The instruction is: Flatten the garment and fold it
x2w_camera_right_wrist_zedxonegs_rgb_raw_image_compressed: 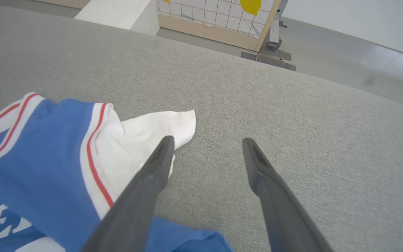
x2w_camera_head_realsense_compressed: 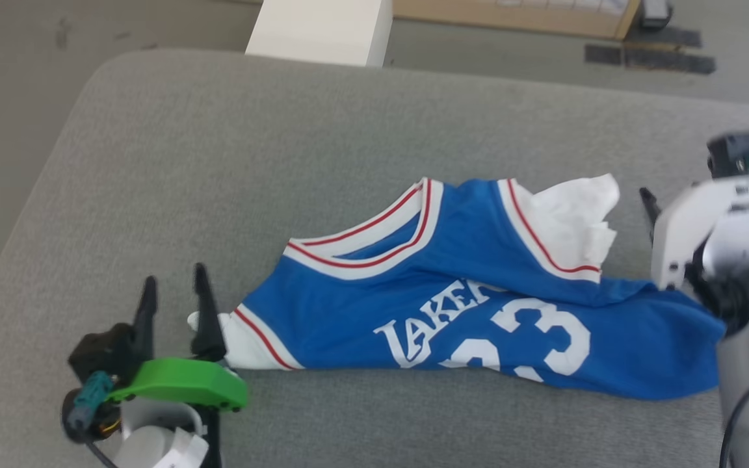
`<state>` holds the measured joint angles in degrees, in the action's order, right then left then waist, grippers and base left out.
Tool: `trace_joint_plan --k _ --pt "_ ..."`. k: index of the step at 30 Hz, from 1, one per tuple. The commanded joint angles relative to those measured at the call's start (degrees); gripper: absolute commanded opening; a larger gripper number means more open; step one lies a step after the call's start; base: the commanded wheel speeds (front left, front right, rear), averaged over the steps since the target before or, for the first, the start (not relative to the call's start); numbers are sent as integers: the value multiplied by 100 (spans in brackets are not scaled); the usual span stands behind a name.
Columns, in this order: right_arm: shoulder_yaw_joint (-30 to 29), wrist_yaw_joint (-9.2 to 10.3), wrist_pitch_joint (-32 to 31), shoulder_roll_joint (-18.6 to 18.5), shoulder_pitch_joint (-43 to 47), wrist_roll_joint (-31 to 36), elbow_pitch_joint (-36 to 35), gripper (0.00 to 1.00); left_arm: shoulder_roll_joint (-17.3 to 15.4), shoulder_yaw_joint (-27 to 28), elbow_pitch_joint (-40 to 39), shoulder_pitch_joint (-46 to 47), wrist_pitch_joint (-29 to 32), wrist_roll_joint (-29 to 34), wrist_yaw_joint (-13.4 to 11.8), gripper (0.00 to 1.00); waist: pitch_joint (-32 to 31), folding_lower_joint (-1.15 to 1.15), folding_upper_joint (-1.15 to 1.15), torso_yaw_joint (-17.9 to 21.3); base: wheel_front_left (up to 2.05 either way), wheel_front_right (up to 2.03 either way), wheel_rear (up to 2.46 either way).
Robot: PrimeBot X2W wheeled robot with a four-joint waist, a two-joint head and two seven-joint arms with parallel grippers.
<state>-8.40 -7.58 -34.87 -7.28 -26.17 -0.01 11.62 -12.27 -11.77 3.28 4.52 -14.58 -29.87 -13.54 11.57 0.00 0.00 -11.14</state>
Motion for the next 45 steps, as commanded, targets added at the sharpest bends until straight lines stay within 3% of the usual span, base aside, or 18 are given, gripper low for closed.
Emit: trace_joint_plan --k 1,9,15,19,20,21,28,36,39,44,45 --pt "90 9 -221 -139 -247 136 181 100 57 -32 19 106 -39 102 98 100 386 0 0 -286 0 0 0" --pt "731 9 -902 -583 -1222 423 1090 100 472 -22 214 495 -40 411 527 100 931 0 0 -756 0 0 0" --pt "1268 9 -1224 -857 -1250 436 1617 100 706 137 319 615 -41 596 709 100 1079 0 0 -938 0 0 0" --pt "1417 9 -1581 -819 -1171 184 1725 100 780 260 361 596 -41 705 789 100 1044 0 0 -908 0 0 0" --pt "1421 9 -1590 -820 -1166 129 1693 24 793 286 372 586 -41 727 799 100 1026 0 0 -889 0 0 0" --pt "1432 9 -1585 -840 -1161 87 1660 0 806 320 386 577 -41 752 808 100 986 0 0 -853 0 0 0" --pt "867 9 -1088 -922 -1227 -294 1335 0 836 522 493 490 -41 854 871 100 576 0 0 -511 0 0 0" --pt "-797 9 -669 -1123 -621 -373 731 0 745 585 562 361 -41 928 939 100 182 0 0 -82 0 0 0" --pt "-1373 9 -667 -1013 -45 -325 542 0 713 577 565 331 -28 918 948 100 164 0 0 33 0 0 0" --pt "-1701 9 -354 -621 584 -430 398 0 663 584 558 334 39 880 947 100 215 0 0 200 0 0 0" --pt "-1730 9 -193 -529 642 -461 397 57 652 577 562 344 59 875 948 100 219 0 0 232 0 0 0"
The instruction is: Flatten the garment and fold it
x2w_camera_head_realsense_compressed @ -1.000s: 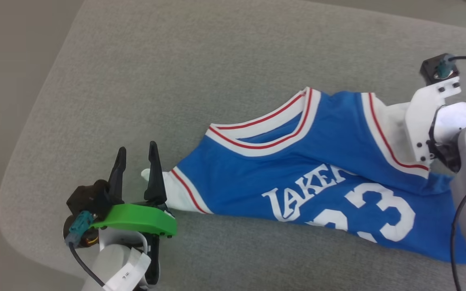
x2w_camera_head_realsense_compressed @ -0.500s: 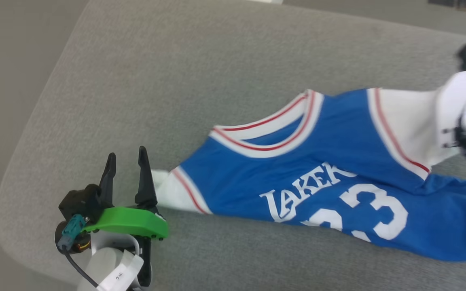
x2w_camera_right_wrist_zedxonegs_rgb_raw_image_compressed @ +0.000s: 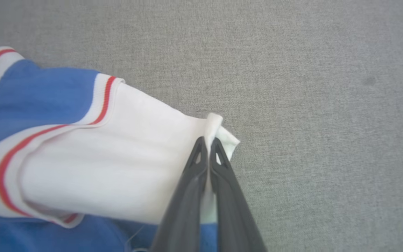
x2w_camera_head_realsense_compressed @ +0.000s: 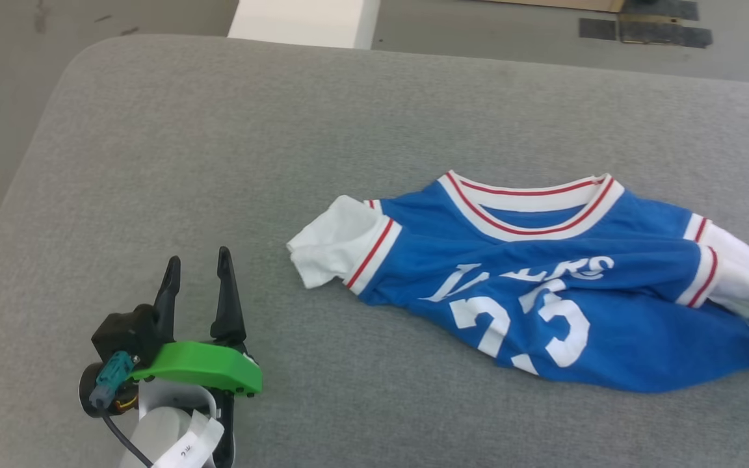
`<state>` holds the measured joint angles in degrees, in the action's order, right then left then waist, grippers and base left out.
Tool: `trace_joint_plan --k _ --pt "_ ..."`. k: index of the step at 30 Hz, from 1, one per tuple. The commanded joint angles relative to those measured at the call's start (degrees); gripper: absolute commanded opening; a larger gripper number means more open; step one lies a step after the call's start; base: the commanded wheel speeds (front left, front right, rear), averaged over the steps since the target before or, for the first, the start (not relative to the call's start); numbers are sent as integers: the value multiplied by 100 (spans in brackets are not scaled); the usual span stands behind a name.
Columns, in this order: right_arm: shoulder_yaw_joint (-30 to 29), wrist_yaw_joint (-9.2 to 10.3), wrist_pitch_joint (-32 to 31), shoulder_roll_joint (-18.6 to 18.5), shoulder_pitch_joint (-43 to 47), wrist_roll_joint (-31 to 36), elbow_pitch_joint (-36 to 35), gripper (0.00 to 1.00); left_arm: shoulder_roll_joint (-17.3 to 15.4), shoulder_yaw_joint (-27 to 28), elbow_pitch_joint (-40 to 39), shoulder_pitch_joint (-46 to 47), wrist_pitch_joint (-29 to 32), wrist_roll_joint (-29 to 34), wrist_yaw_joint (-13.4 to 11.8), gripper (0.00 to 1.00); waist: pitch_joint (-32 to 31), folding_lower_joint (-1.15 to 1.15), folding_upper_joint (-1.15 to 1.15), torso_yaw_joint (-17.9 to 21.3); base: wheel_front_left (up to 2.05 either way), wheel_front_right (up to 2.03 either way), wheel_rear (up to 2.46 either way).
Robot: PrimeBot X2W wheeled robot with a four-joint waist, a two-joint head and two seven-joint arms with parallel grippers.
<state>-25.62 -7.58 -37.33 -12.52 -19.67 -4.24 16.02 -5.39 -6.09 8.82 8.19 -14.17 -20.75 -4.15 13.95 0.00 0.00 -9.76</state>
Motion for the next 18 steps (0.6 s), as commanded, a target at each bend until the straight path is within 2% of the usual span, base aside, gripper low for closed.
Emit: trace_joint_plan --k 1,8,12,14,18 --pt "-36 9 166 45 6 -60 -44 100 -42 2 16 -16 33 -41 12 100 -26 0 0 109 0 0 0" --pt "-360 9 1445 313 133 -310 -311 100 -82 -39 74 -27 116 -61 2 100 -234 0 0 156 0 0 0" --pt "-418 9 1911 591 489 -508 -696 100 -90 -33 66 -16 237 -124 -20 100 -342 0 0 197 0 0 0" --pt "-372 9 1984 698 682 -567 -866 100 -123 -58 74 74 431 -163 -2 100 -371 0 0 236 0 0 0" --pt "-250 9 1956 844 957 -585 -1185 100 -204 -173 195 567 1307 -266 -2 100 -368 0 0 325 0 0 0"
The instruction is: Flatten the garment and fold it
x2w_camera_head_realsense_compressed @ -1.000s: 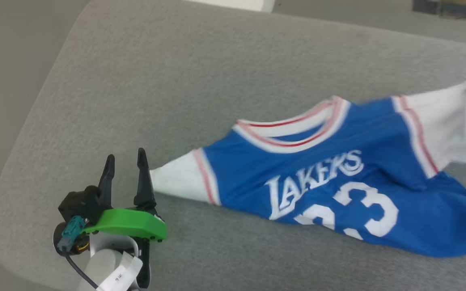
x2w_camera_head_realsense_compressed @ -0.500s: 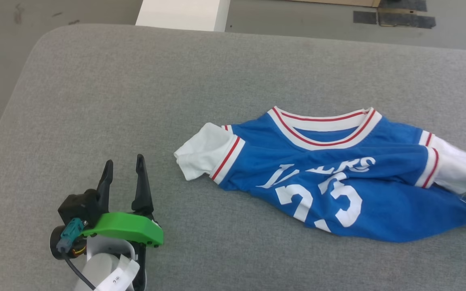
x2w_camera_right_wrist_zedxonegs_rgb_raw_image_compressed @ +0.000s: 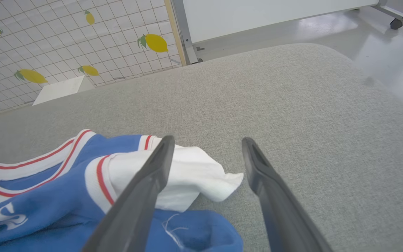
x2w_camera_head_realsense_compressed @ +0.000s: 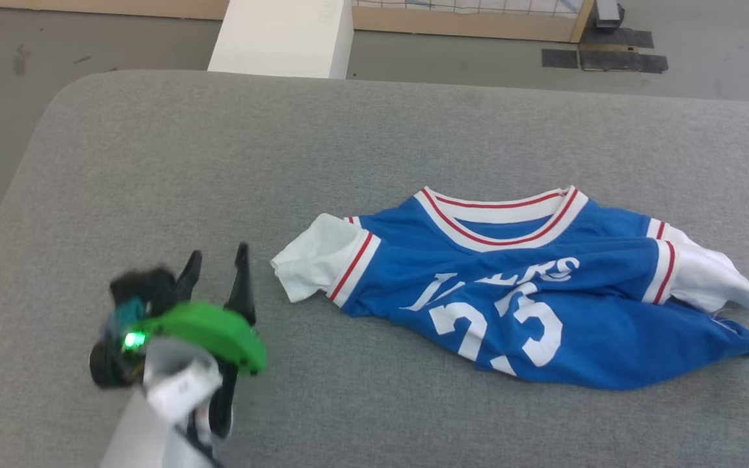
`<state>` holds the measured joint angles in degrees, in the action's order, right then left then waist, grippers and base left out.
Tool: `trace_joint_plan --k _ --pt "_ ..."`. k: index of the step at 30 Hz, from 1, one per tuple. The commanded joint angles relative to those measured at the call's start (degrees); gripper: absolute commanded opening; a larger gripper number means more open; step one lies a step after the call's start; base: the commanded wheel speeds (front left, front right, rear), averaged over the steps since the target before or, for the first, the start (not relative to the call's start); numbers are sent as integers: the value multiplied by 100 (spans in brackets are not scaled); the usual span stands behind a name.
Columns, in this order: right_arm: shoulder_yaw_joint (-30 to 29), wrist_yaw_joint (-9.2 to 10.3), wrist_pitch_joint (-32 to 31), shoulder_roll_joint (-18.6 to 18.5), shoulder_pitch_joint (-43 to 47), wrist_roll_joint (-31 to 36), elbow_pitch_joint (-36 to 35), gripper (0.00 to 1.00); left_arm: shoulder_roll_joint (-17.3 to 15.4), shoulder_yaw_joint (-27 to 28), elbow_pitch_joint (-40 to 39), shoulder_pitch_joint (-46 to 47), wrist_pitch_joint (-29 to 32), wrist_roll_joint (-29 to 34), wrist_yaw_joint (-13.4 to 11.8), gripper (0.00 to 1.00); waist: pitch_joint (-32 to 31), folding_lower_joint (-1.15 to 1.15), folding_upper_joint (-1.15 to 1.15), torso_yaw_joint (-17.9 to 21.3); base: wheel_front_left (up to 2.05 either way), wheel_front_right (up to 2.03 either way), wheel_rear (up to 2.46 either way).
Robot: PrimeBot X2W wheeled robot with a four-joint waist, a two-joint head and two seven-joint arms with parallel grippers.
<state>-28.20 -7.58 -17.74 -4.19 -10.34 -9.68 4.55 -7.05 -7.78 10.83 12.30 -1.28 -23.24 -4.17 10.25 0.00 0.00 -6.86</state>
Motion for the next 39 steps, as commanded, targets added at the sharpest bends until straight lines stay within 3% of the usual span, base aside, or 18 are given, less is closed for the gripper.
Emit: trace_joint_plan --k 1,7,11,15,22,23,24,28,33,39 --pt "49 9 -36 32 76 -25 -102 100 -77 -59 78 352 392 -51 7 100 13 0 0 59 0 0 0" --pt "215 9 -172 100 166 -7 -409 100 -313 -502 818 1527 2886 -150 16 100 189 0 0 204 0 0 0" --pt "330 9 -288 117 149 6 -518 100 -515 -845 1308 2098 3949 32 92 100 377 0 0 327 0 0 0" --pt "384 9 -348 123 122 14 -603 100 -583 -1123 1723 2342 4464 205 141 100 533 0 0 429 0 0 0" --pt "373 9 -393 128 124 15 -715 100 -481 -1359 2209 2260 4857 129 308 100 677 0 0 483 0 0 0" --pt "346 9 -405 128 136 14 -733 100 -437 -1377 2234 2236 4904 70 366 31 695 0 0 468 0 0 0" --pt "321 9 -410 129 143 21 -747 100 -409 -1383 2232 2223 4880 36 402 0 706 0 0 458 0 0 0" --pt "254 9 -437 130 153 53 -778 100 -335 -1333 2184 2145 4781 -136 495 0 712 0 0 421 0 0 0" --pt "307 9 -643 65 84 216 -760 100 -362 -984 1716 2117 4041 -308 415 0 670 0 0 402 0 0 0" --pt "387 9 -1687 -470 -304 461 -570 100 -395 -465 649 1784 3228 -551 194 0 730 0 0 367 0 0 0"
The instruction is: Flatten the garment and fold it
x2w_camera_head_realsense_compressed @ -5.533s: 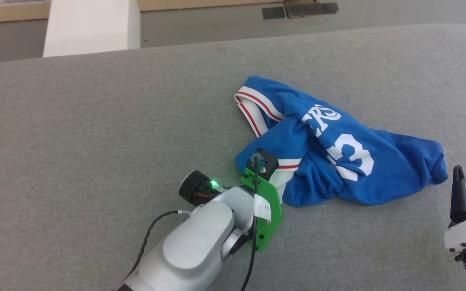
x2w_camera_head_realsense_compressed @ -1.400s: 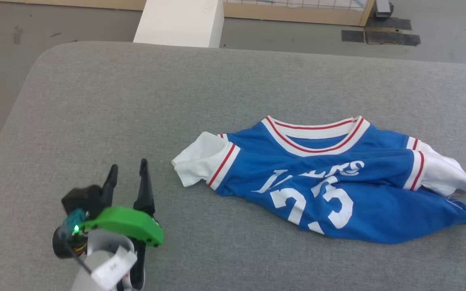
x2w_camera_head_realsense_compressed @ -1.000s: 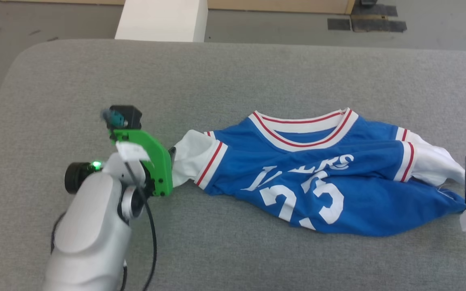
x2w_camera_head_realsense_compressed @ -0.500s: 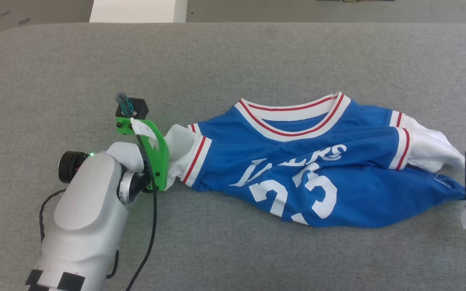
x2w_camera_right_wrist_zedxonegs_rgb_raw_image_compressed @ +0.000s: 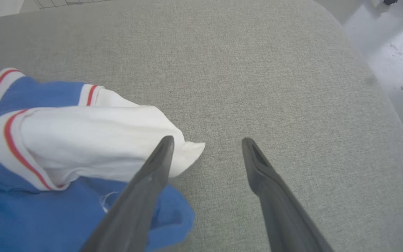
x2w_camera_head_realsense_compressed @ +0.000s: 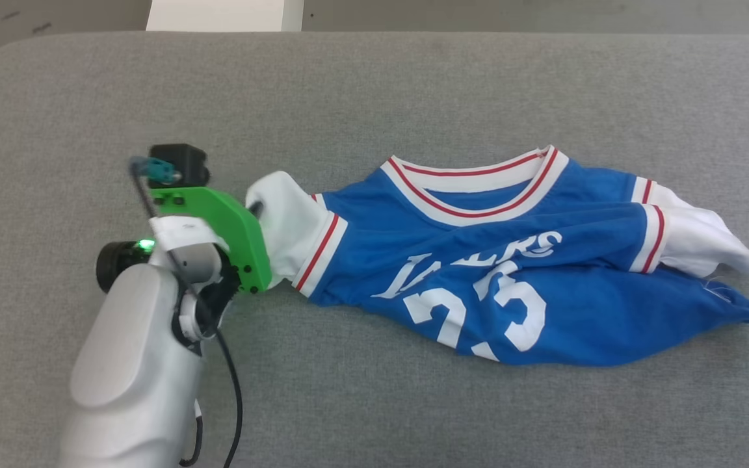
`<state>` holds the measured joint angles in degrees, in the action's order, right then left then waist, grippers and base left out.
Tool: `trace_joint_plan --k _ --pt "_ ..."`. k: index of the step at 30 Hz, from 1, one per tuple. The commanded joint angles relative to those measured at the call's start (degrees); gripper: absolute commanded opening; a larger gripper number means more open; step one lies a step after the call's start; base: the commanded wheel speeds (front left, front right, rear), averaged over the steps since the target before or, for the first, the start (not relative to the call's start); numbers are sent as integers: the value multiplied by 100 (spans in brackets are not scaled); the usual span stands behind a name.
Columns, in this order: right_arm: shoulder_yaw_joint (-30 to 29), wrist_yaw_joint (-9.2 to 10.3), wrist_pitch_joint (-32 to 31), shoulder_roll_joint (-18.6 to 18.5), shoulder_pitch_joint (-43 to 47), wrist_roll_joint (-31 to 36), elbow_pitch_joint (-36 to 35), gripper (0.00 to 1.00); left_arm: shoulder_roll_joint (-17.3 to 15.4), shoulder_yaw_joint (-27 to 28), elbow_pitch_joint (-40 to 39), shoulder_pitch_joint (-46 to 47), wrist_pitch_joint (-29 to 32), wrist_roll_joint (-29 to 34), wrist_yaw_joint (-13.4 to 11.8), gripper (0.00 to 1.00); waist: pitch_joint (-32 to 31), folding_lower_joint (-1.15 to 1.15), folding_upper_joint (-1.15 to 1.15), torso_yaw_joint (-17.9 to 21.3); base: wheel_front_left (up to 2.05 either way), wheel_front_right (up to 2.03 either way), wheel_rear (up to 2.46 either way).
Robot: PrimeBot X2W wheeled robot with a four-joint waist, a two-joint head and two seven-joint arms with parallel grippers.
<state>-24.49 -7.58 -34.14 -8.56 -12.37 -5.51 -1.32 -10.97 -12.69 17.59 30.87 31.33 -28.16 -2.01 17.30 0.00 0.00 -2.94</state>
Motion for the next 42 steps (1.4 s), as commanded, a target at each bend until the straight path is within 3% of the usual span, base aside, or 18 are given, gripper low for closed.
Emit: trace_joint_plan --k 1,11,21,22,23,28,34,42 --pt "72 9 -303 -162 -190 76 46 100 -5 87 -239 -170 -94 -90 -69 0 46 0 0 -38 0 0 0" --pt "980 9 -1991 -1180 -579 74 439 100 46 29 -1522 -903 -50 -116 -321 0 382 0 0 -281 0 0 0" --pt "1852 9 -2675 -1374 -230 -316 721 100 123 -130 -1661 -1105 -48 -125 -353 0 563 0 0 -397 0 0 0" --pt "1897 9 -2741 -1407 -219 -360 721 78 122 -132 -1655 -1107 -57 -127 -352 0 562 0 0 -393 0 0 0" --pt "1911 9 -2765 -1425 -226 -432 705 0 121 -135 -1641 -1106 -68 -131 -348 0 555 0 0 -388 0 0 0" --pt "1899 9 -2515 -1567 -382 -647 577 0 128 -119 -1544 -1076 -194 -169 -299 0 438 0 0 -323 0 0 0" --pt "1613 9 -1656 -1504 -874 -721 416 0 207 51 -1415 -839 -543 -354 -168 0 73 0 0 -226 0 0 0" --pt "1660 9 -1024 -1522 -1894 -1274 264 0 248 308 -1202 65 -791 -637 65 0 -734 0 0 -64 0 0 0"
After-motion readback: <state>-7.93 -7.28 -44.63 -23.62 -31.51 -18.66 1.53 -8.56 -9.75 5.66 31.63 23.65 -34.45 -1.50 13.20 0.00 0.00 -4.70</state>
